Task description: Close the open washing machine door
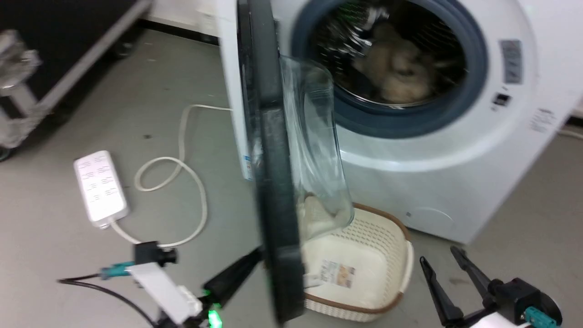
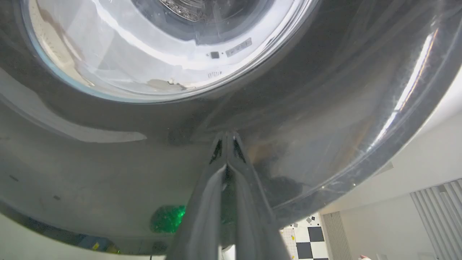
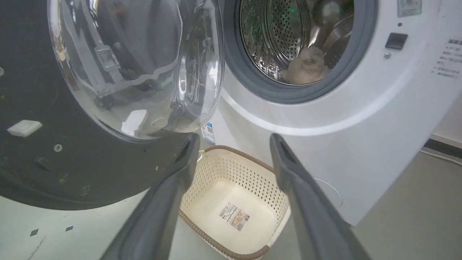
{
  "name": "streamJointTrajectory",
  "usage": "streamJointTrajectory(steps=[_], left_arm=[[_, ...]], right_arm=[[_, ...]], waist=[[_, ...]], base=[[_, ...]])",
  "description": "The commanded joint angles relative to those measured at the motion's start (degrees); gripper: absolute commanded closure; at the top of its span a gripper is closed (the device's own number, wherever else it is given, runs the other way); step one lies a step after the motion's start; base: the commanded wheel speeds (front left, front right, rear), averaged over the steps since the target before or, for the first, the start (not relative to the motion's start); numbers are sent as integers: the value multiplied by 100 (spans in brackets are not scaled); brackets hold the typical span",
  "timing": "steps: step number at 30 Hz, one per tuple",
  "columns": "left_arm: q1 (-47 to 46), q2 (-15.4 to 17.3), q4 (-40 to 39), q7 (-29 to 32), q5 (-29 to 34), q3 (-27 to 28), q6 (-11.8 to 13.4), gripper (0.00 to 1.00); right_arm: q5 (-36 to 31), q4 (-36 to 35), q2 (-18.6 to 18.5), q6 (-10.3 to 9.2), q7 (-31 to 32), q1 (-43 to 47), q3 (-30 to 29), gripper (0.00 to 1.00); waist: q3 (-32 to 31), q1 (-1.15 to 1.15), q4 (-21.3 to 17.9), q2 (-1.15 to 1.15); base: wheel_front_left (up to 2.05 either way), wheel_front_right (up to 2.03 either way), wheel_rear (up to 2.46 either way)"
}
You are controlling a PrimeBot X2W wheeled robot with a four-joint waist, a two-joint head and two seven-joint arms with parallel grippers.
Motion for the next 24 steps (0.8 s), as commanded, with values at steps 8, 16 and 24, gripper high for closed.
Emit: streamJointTrajectory(steps=[8, 16, 24], left_arm=[[-608, -19, 194, -1153, -583, -1203, -228, 100], [-2171, -20, 1249, -2554, -999, -1930, -432, 100], [-3521, -20, 2412, -3618, -1280, -1793, -506, 100]], right_arm=[[61, -44, -121, 5, -24, -318, -73, 0], [178, 40, -47, 5, -24, -662, -142, 0], [236, 138, 145, 5, -24, -805, -136, 0]], waist=[[626, -1, -1218, 0], [1208, -1, -2680, 0], [1459, -1, -3456, 0]], base=[[0, 0, 0], [0, 0, 0], [0, 0, 0]])
